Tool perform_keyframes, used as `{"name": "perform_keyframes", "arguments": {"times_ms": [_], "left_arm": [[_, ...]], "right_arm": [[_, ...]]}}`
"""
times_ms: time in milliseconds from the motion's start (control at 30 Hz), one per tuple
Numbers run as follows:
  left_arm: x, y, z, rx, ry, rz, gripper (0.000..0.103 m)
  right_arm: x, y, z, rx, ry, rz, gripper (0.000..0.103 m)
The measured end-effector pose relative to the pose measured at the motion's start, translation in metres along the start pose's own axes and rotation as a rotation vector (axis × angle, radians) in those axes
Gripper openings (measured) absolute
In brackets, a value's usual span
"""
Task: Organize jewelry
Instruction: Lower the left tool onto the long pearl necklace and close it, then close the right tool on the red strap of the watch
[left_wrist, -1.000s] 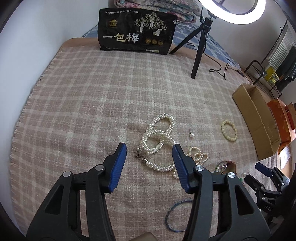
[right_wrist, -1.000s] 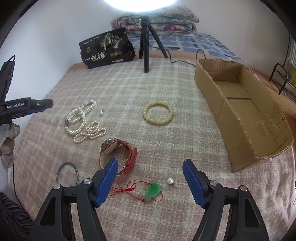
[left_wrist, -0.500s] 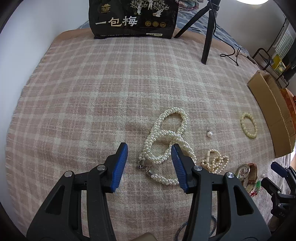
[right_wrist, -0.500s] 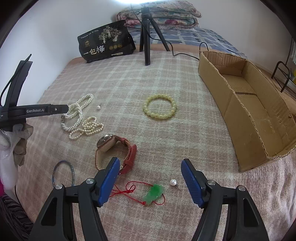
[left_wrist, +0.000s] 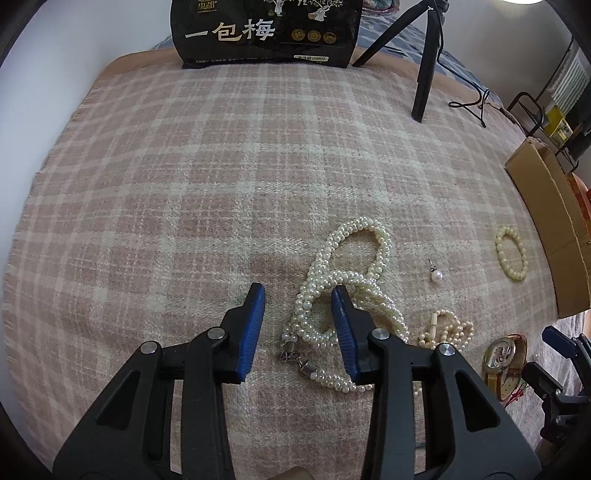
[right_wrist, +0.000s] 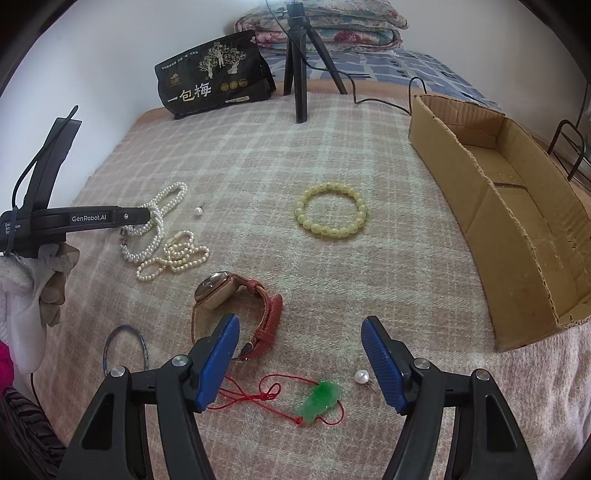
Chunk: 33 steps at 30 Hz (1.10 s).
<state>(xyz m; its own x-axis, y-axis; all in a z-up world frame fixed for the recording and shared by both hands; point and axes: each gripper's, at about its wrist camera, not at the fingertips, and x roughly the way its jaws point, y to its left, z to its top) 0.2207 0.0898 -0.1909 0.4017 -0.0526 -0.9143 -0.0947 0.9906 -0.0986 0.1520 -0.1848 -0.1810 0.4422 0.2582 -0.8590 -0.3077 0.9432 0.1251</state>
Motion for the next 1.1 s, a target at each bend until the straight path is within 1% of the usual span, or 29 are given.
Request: {"name": "perform_keyframes", "arguments": {"times_ms": [100, 167, 267, 633, 700, 767, 833, 900, 967, 1000, 1067, 1100], "left_arm": [[0.000, -0.002, 0.000, 0.015, -0.004, 0.010, 0.025], [0.001, -0.004, -0.001, 0.028, -0.001, 0.012, 0.012], [-0.001, -0.004, 0.000, 0.026, -0.006, 0.004, 0.009], [-0.008, -0.003, 0.003, 0.007, -0.036, -0.011, 0.007], [-0.008, -0.002, 0.003, 0.002, -0.040, -0.012, 0.007], [-0.009, -0.001, 0.003, -0.007, -0.044, -0.015, 0.007], [-0.011, 0.001, 0.004, -0.020, -0.051, -0.023, 0.006], [-0.016, 0.003, 0.005, -0.032, -0.061, -0.031, 0.006], [-0.022, 0.003, 0.008, -0.040, -0.078, -0.038, 0.006], [-0.025, 0.003, 0.009, -0.044, -0.087, -0.041, 0.006], [-0.033, 0.003, 0.010, -0.048, -0.103, -0.052, 0.006], [-0.036, 0.003, 0.010, -0.048, -0.111, -0.055, 0.006]], "right_arm": [[0.001, 0.000, 0.000, 0.003, 0.004, -0.002, 0.072], [0.002, -0.001, 0.000, 0.007, 0.005, -0.003, 0.072], [0.002, -0.002, -0.001, 0.009, 0.006, -0.004, 0.072], [0.009, 0.004, 0.004, -0.001, 0.013, -0.001, 0.072], [0.012, 0.005, 0.004, -0.006, 0.024, -0.007, 0.070], [0.017, 0.005, 0.004, -0.006, 0.045, -0.007, 0.060], [0.020, 0.005, 0.003, -0.007, 0.052, -0.010, 0.056], [0.020, 0.005, 0.004, -0.010, 0.045, -0.002, 0.049], [0.018, 0.006, 0.004, -0.012, 0.040, 0.016, 0.030], [0.018, 0.007, 0.004, -0.013, 0.037, 0.023, 0.027], [0.018, 0.010, 0.004, -0.018, 0.031, 0.036, 0.018], [0.017, 0.011, 0.003, -0.021, 0.029, 0.039, 0.015]]}}
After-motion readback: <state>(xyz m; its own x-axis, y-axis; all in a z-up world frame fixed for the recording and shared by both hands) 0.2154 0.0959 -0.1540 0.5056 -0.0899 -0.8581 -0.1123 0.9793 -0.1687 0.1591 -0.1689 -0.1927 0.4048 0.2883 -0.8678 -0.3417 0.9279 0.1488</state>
